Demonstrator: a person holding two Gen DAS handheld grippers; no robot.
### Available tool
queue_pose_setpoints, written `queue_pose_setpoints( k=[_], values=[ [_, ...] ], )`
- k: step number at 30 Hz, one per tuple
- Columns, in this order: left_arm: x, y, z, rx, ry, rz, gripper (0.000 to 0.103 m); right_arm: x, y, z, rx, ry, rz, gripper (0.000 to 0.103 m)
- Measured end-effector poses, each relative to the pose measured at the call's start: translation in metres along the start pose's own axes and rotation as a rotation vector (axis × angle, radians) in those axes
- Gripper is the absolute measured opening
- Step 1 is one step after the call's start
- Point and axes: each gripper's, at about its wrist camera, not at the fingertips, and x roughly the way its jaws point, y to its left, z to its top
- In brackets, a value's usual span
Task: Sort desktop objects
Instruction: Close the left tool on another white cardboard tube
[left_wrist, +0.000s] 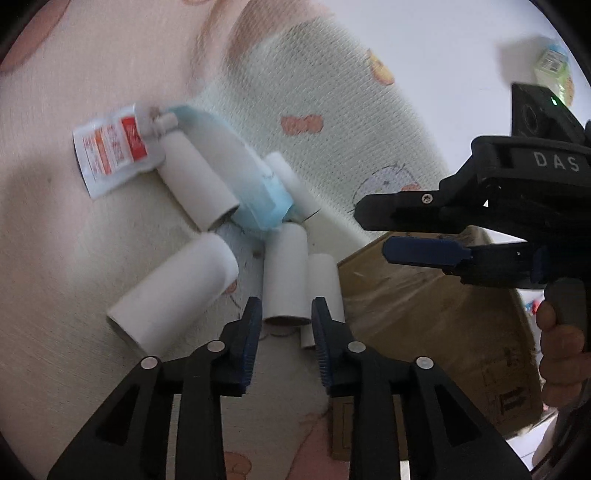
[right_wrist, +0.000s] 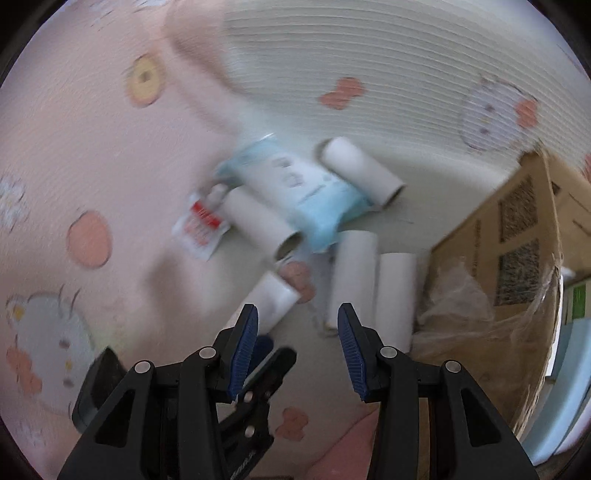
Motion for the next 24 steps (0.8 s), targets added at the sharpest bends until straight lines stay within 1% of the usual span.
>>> queue_pose_setpoints(
  k=[3, 6, 8, 9, 13, 16, 17, 19, 21, 24],
  values=[
    [0.011, 0.002, -0.003, -0.035, 0.020, -0.029, 0.039, 0.008, 0.001, -0.001, 0.001, -0.010, -0.054, 0.041],
    [0.022, -0.002, -0.003, -0.012, 0.033, -0.035, 0.040, 0.017, 0.006, -0.001, -0.007, 0.003, -0.036, 0.041],
    [0.028, -0.004, -0.004, 0.008, 0.035, -0.023, 0.040, 0.022, 0.005, -0.001, 0.010, 0.007, -0.030, 0.041],
    [0.030, -0.004, -0.003, 0.004, 0.039, -0.029, 0.041, 0.024, 0.003, -0.001, 0.023, 0.007, -0.031, 0.041],
    [0.041, 0.004, -0.001, -0.047, 0.068, -0.053, 0.041, 0.034, -0.006, -0.001, 0.062, 0.019, -0.058, 0.041],
    [0.054, 0.010, 0.001, -0.084, 0.123, -0.075, 0.041, 0.044, -0.012, -0.002, 0.098, 0.036, -0.063, 0.041],
    [0.058, 0.012, 0.001, -0.107, 0.148, -0.061, 0.041, 0.046, -0.013, -0.002, 0.103, 0.040, -0.065, 0.041],
    [0.058, 0.017, 0.001, -0.126, 0.158, -0.042, 0.042, 0.049, -0.015, -0.002, 0.111, 0.035, -0.081, 0.041],
    [0.058, 0.019, 0.000, -0.119, 0.158, -0.038, 0.048, 0.052, -0.015, -0.002, 0.114, 0.033, -0.090, 0.041],
    [0.062, 0.025, -0.002, -0.138, 0.185, -0.042, 0.049, 0.056, -0.015, 0.000, 0.129, 0.041, -0.082, 0.041]
  ],
)
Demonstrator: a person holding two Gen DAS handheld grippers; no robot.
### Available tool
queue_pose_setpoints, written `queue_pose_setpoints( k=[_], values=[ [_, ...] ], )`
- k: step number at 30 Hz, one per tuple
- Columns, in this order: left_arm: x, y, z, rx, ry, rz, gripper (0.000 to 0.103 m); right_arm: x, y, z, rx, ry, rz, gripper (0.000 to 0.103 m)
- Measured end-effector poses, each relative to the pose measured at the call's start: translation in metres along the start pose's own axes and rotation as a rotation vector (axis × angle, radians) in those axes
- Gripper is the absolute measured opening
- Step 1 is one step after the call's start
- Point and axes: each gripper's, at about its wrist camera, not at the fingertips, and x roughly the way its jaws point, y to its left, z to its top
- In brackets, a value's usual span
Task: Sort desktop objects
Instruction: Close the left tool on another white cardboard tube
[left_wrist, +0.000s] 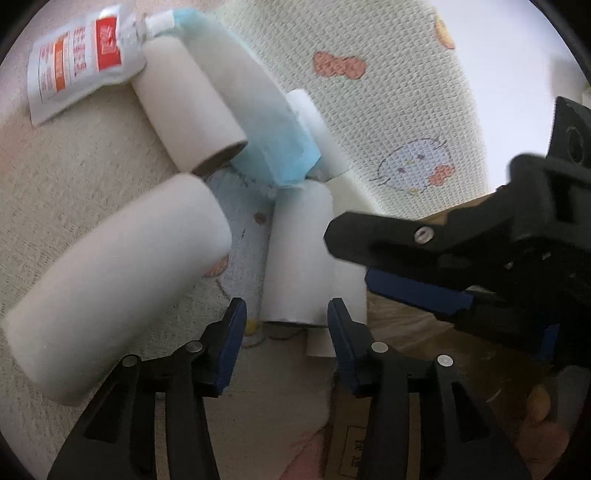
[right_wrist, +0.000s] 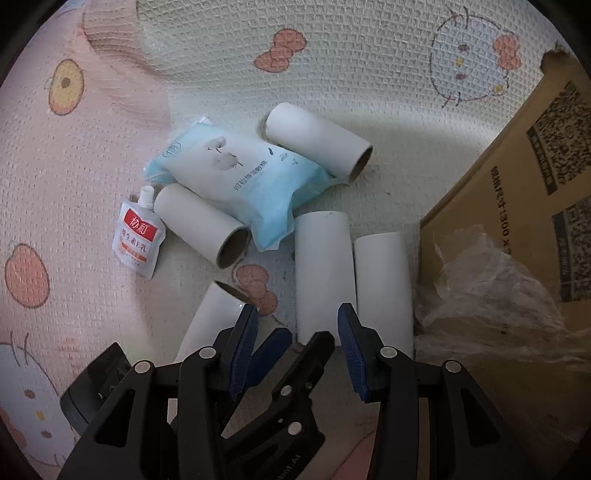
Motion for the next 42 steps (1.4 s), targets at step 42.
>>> queue_pose_setpoints(
  k=[42],
  values=[
    [-0.077, 0.043, -0.029, -0.013, -0.075, 0.121, 0.046, 0.052, 0.031, -0.043, -0.356, 0.120, 0.245, 0.041]
  ],
)
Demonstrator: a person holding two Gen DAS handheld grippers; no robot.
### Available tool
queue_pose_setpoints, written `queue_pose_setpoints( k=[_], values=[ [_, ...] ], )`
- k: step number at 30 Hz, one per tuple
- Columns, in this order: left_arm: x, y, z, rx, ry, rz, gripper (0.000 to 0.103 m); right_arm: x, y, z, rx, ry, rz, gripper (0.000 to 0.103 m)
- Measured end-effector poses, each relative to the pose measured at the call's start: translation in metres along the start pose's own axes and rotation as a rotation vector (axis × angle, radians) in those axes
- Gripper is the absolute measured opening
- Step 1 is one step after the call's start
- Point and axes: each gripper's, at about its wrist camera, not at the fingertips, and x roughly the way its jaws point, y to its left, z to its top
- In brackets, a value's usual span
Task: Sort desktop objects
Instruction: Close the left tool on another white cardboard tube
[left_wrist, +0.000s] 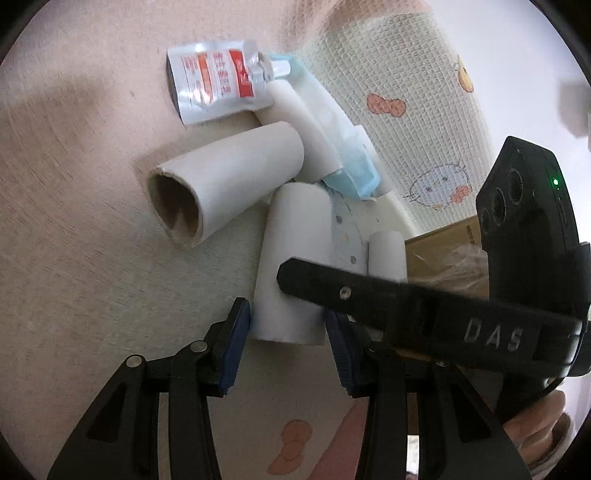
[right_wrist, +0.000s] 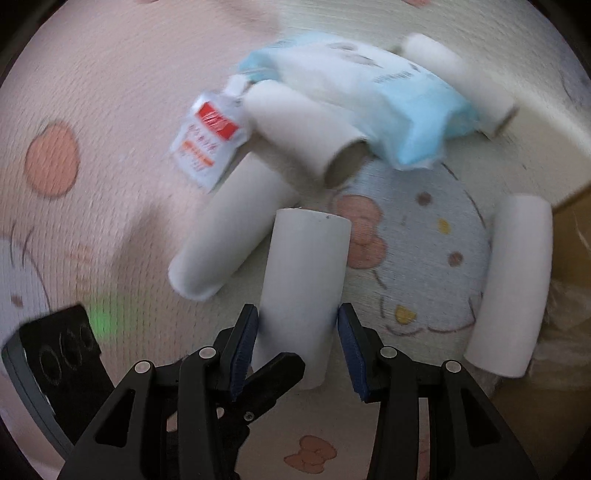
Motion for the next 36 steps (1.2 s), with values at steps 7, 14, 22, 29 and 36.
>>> queue_pose_setpoints(
  k=[7, 14, 22, 29, 36],
  values=[
    [-0.012, -0.013, 0.001, 0.157, -0.018, 0.115, 0.051, 0.000, 0.002, -0.007, -0.029, -0.002, 0.054, 0.041],
    [-0.047, 0.022, 0.004, -0.004, -0.112, 0.147, 0.051, 0.001, -0.002, -0.013, -0.020, -0.015, 0.059, 0.042],
    [-0.049, 0.037, 0.023, -0.079, -0.086, 0.096, 0.050, 0.004, -0.002, -0.017, -0.019, 0.003, 0.053, 0.042],
    [-0.020, 0.016, 0.040, -0.054, 0.050, -0.077, 0.051, 0.010, -0.004, -0.021, -0.010, 0.045, 0.068, 0.042],
    [0.007, 0.011, 0.047, -0.077, 0.157, -0.108, 0.051, 0.011, -0.004, -0.025, -0.034, 0.059, 0.055, 0.042]
  ],
)
